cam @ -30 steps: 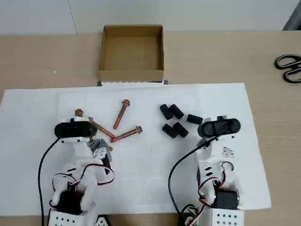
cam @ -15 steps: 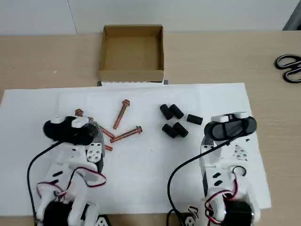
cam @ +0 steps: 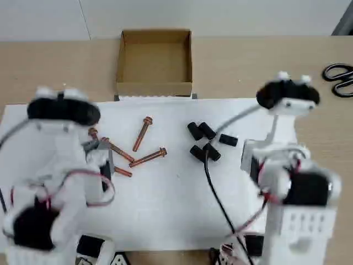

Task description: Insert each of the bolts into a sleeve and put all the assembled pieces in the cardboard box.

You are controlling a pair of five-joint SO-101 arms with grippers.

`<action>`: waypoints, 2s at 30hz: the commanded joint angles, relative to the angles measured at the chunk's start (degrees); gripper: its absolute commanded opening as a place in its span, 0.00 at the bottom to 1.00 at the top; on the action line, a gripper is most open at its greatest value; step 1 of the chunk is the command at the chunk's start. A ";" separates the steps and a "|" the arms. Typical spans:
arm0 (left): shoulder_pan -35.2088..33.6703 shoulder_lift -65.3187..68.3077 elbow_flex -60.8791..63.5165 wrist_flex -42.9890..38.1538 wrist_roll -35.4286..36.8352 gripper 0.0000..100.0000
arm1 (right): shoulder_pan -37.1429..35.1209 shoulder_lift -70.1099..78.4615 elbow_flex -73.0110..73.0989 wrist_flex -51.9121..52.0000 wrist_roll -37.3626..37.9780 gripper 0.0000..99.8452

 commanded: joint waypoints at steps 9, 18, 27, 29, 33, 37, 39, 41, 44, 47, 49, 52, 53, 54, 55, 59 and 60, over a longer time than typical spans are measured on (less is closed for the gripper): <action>-5.63 29.19 -16.48 7.03 -17.58 0.01 | 0.31 15.16 -8.62 4.00 16.88 0.00; -12.57 39.74 -16.57 8.18 -24.18 0.01 | 2.77 23.16 -1.32 -5.58 41.49 0.08; -12.66 39.74 -16.40 8.18 -29.89 0.01 | 2.24 30.81 -1.23 -9.89 54.95 0.08; -12.66 39.74 -16.40 8.18 -30.68 0.05 | 1.80 31.60 -1.23 -9.45 56.70 0.08; -12.66 39.74 -16.40 8.09 -30.68 0.10 | -0.40 32.04 -1.14 -9.27 58.02 0.08; -12.57 39.74 -16.40 8.00 -30.68 0.10 | -4.00 32.13 -1.14 -9.27 58.02 0.14; -12.57 39.74 -16.40 8.00 -30.68 0.10 | -5.14 32.13 -1.14 -9.98 57.67 0.17; -12.57 39.74 -16.40 8.00 -30.68 0.10 | -5.85 32.22 -0.97 -11.56 57.58 0.17; -12.57 39.74 -16.31 8.00 -30.42 0.10 | -6.20 32.22 -0.09 -14.64 57.58 0.17; -12.57 39.74 -16.31 8.00 -30.42 0.10 | -6.20 32.22 1.41 -17.01 57.67 0.17; -12.57 39.74 -16.31 8.00 -30.42 0.10 | -6.29 32.75 2.64 -18.68 57.93 0.17; -12.57 39.91 -16.31 8.00 -30.42 0.10 | -6.29 36.09 2.99 -20.70 57.93 0.17; -12.48 40.09 -16.31 8.00 -30.42 0.10 | -6.20 37.67 2.99 -21.58 57.93 0.17; -12.48 40.09 -16.31 8.00 -30.42 0.10 | -6.20 39.16 2.90 -22.37 57.93 0.17; -12.40 40.18 -16.31 8.00 -30.42 0.10 | -6.11 40.57 2.73 -23.16 57.93 0.17; -10.73 40.00 -16.31 8.18 -30.42 0.10 | -6.02 46.37 -1.67 -23.96 57.67 0.17; -10.37 39.91 -16.31 8.18 -30.42 0.10 | -6.02 47.78 -3.08 -23.96 57.67 0.17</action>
